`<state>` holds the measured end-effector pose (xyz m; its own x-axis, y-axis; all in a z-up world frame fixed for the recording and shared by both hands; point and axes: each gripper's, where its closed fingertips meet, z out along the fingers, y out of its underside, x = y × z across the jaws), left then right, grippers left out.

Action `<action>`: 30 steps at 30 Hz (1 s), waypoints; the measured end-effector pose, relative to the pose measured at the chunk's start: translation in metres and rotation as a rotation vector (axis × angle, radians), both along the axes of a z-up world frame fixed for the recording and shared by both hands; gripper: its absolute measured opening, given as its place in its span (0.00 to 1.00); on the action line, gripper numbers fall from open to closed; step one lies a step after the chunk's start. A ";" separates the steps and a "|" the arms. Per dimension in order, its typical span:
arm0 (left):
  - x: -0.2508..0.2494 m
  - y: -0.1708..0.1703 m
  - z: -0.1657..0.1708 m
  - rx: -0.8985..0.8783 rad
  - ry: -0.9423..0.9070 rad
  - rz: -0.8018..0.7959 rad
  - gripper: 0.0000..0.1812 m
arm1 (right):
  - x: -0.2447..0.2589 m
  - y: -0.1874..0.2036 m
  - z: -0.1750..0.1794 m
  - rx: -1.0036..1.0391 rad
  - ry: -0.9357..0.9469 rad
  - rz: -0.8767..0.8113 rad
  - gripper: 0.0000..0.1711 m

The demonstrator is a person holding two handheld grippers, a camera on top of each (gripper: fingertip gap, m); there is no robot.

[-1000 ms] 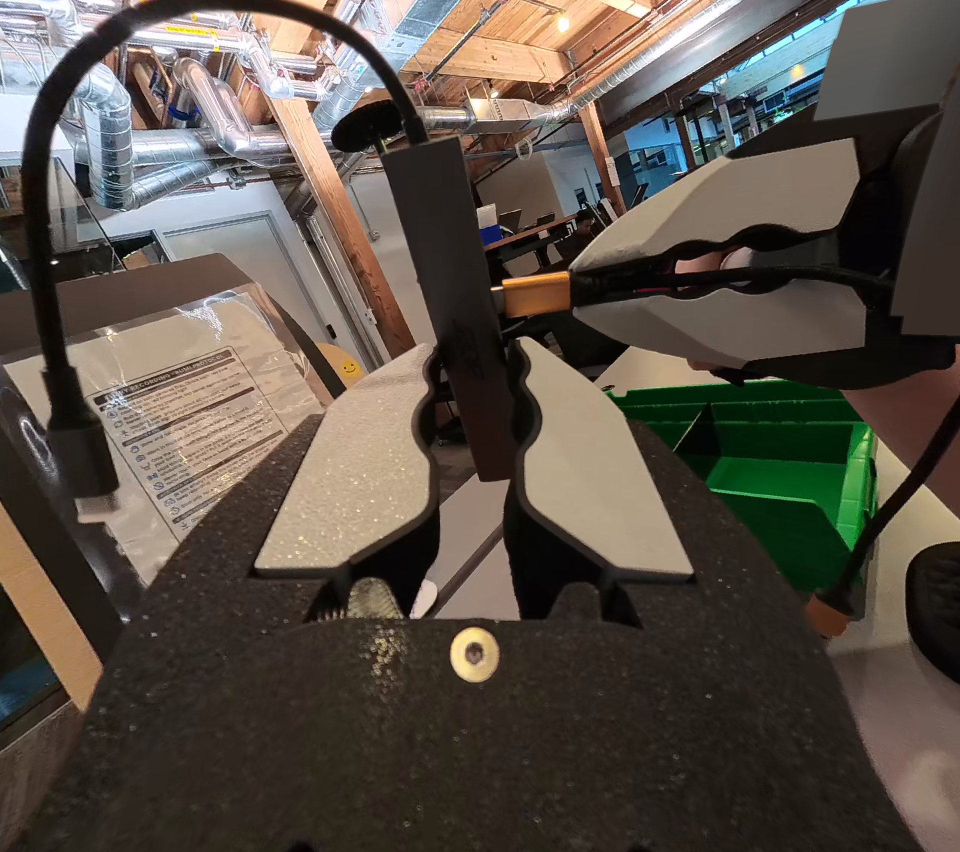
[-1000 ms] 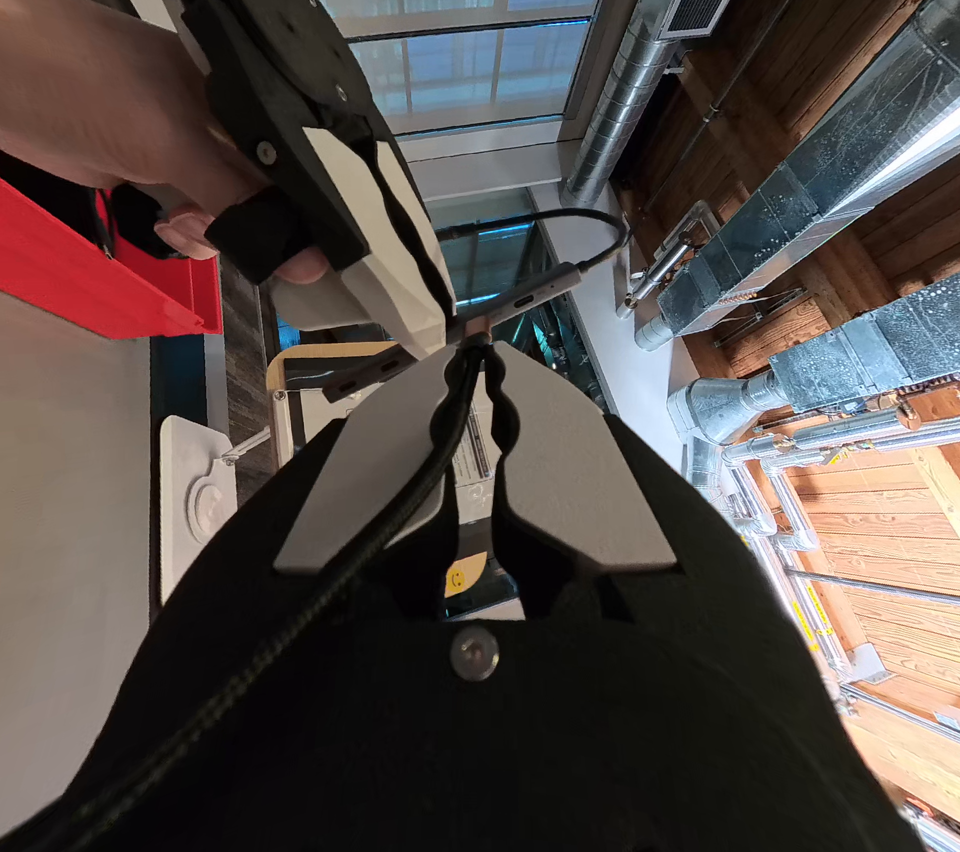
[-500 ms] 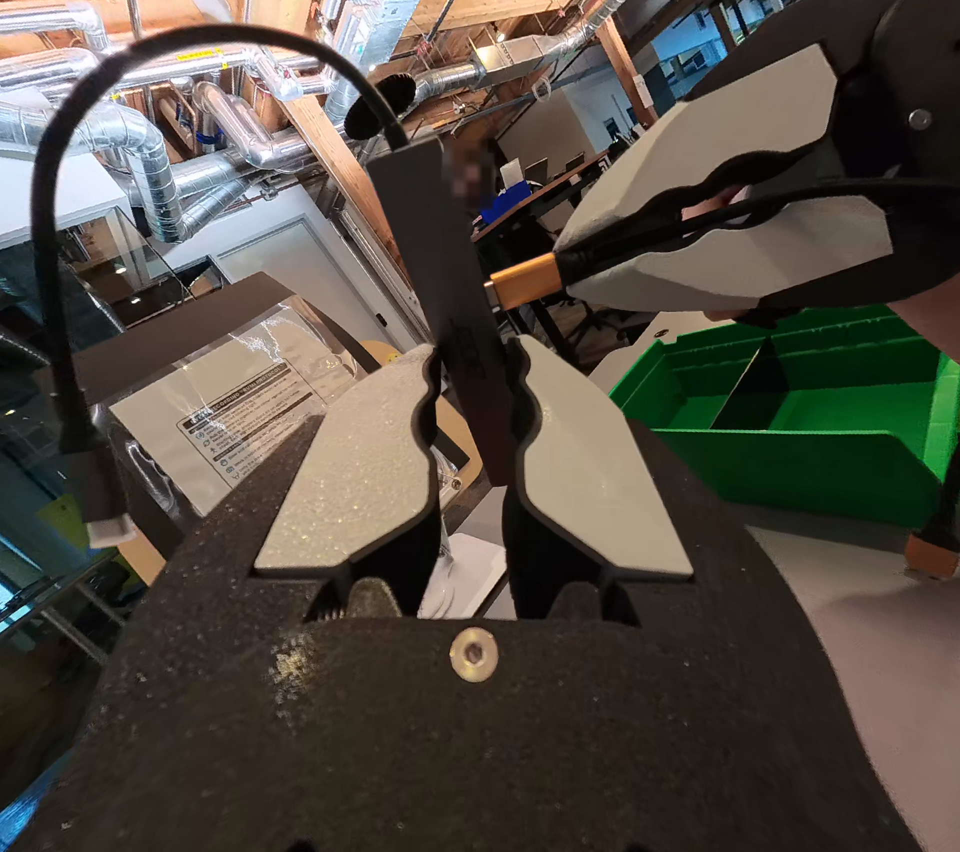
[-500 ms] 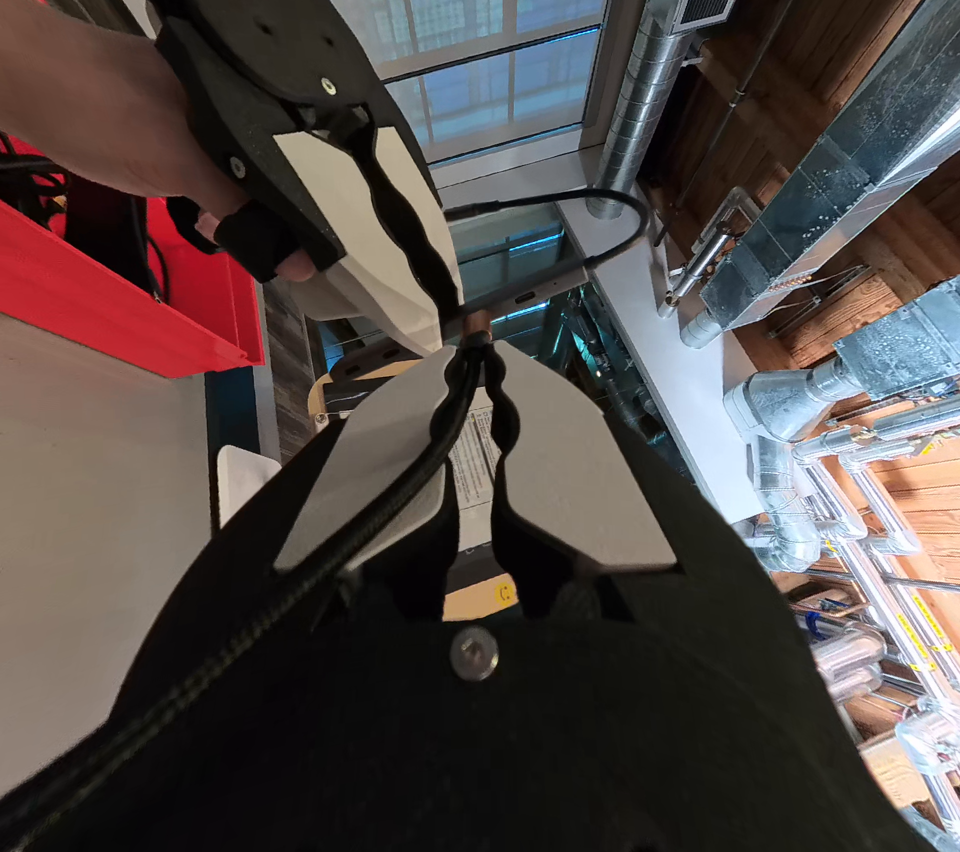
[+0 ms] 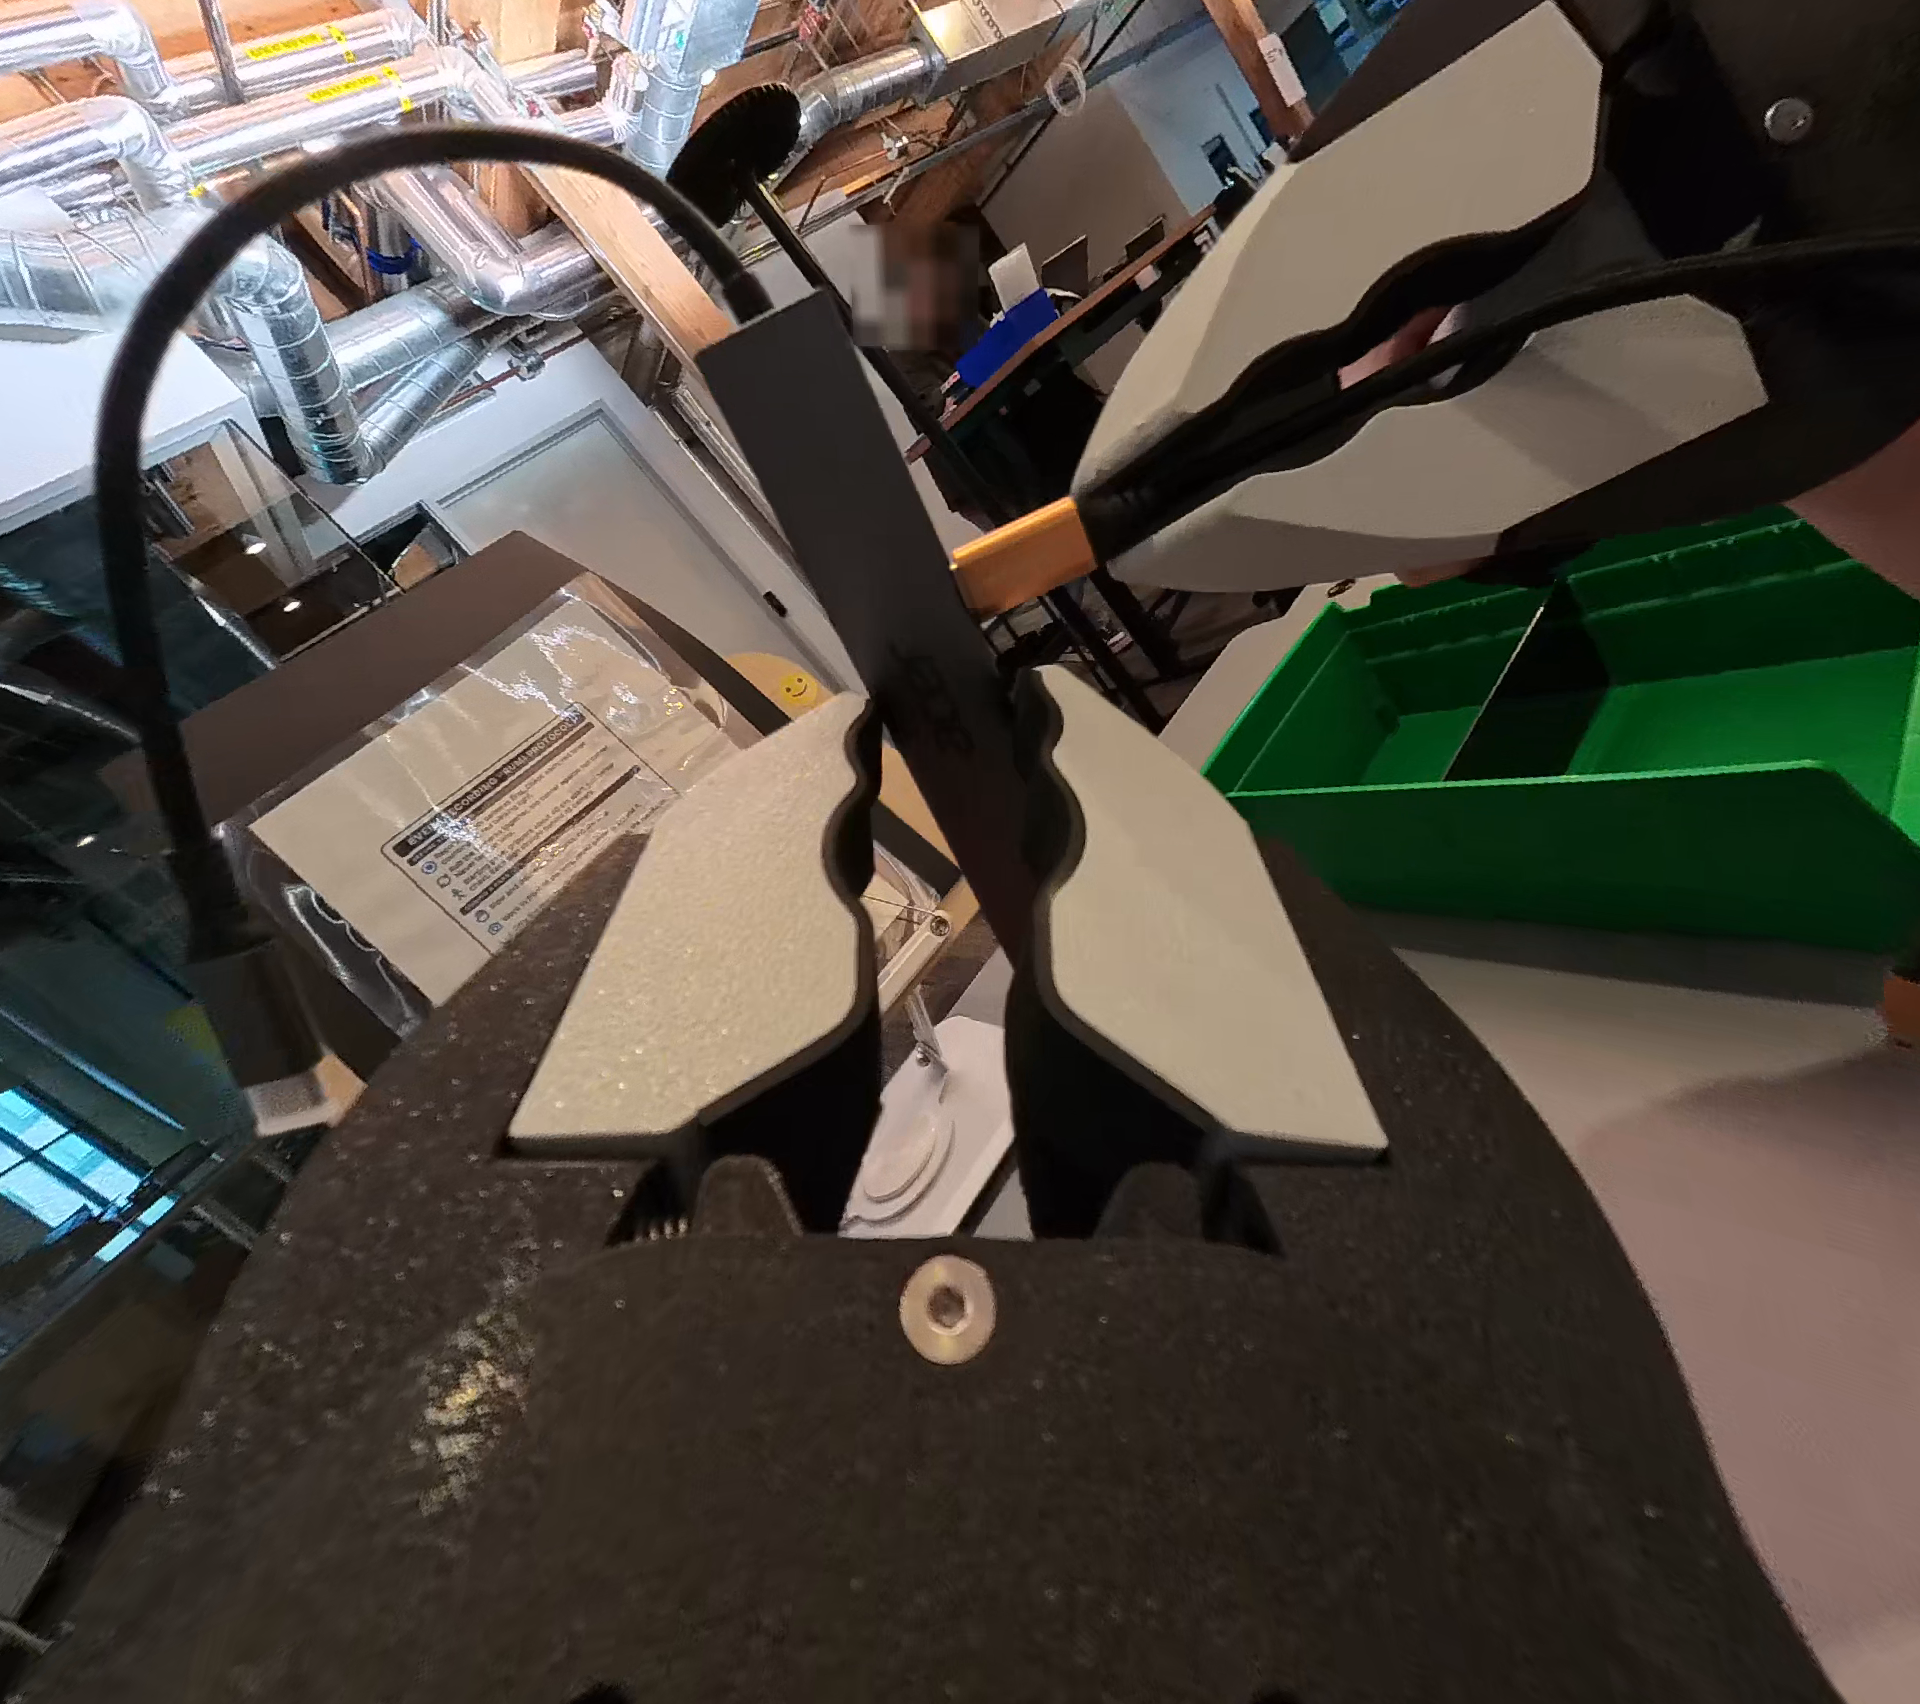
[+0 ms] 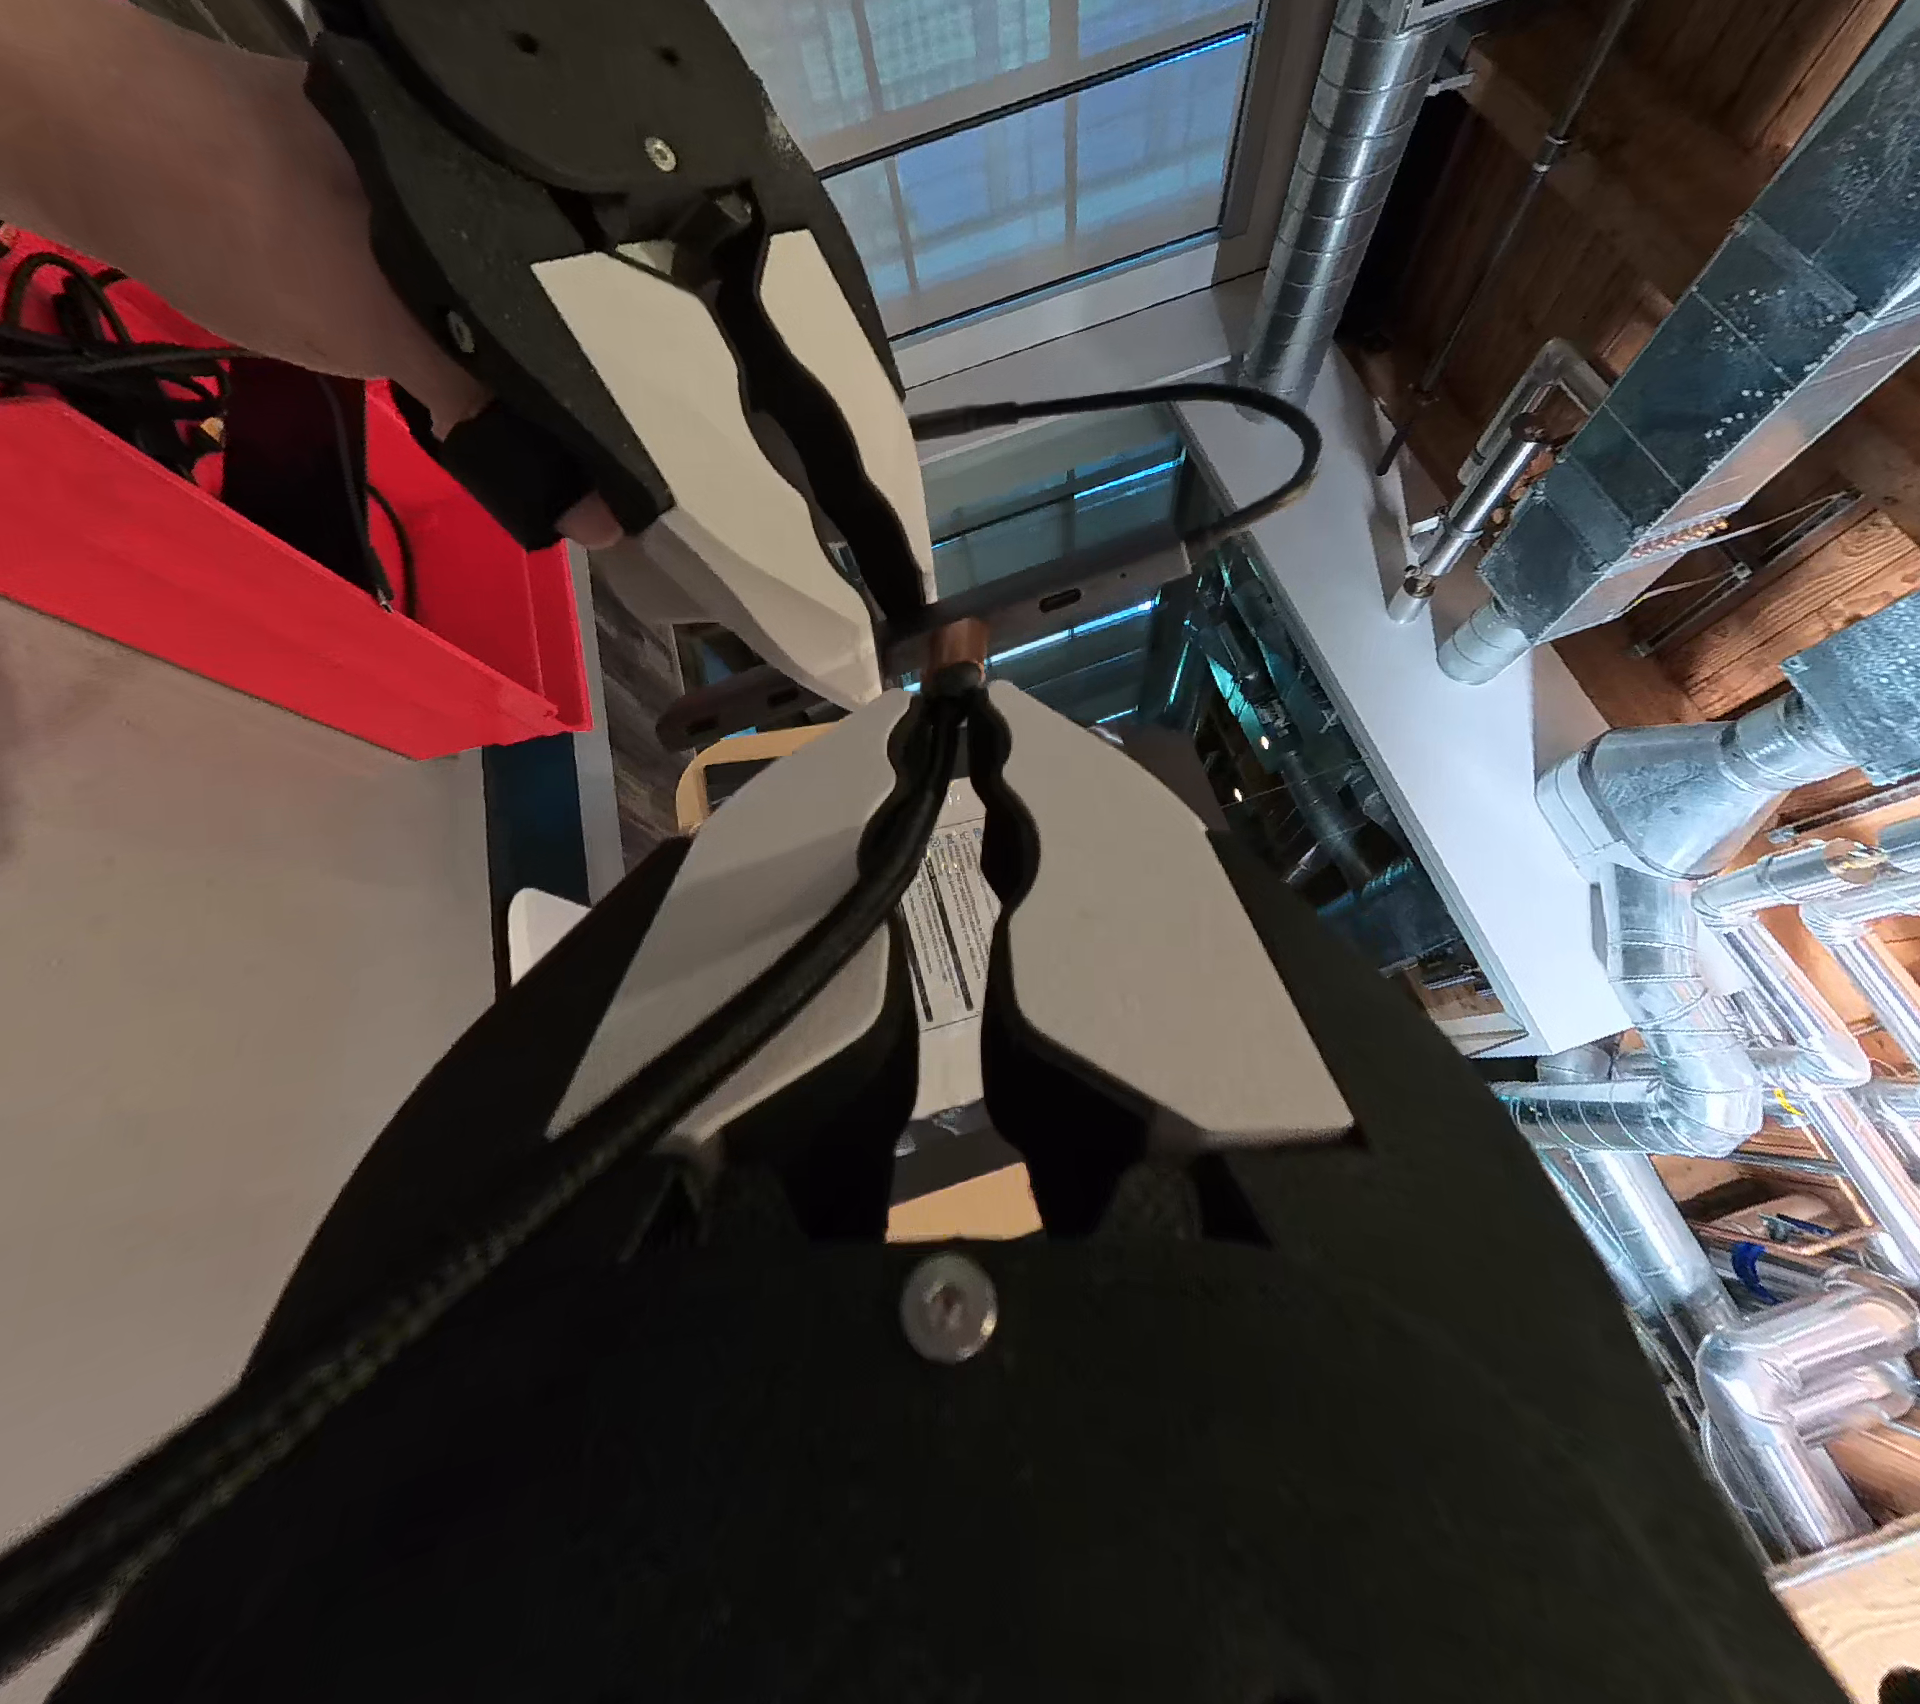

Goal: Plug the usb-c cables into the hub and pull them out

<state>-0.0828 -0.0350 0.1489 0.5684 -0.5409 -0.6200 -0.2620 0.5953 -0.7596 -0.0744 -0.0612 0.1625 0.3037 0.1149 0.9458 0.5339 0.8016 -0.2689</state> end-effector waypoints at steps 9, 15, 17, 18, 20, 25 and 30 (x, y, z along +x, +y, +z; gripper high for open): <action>-0.001 0.001 -0.002 0.017 0.062 0.049 0.13 | 0.001 0.003 -0.002 -0.018 0.011 0.022 0.05; -0.003 0.001 0.005 0.032 0.062 0.116 0.13 | 0.003 0.004 0.002 -0.039 0.061 0.047 0.05; -0.007 0.007 0.006 0.021 0.084 0.204 0.13 | 0.001 0.009 0.001 -0.025 0.080 0.045 0.05; -0.011 0.009 0.007 0.046 0.111 0.268 0.13 | -0.001 0.013 0.000 -0.002 0.088 0.039 0.05; -0.018 0.012 0.010 0.119 0.182 0.386 0.13 | -0.003 0.020 -0.004 0.018 0.103 0.026 0.05; -0.018 0.003 0.014 0.162 0.217 0.394 0.13 | -0.002 0.026 -0.003 0.030 0.187 0.052 0.05; -0.019 0.002 0.015 0.129 0.192 0.385 0.13 | -0.003 0.025 -0.001 0.030 0.231 0.056 0.05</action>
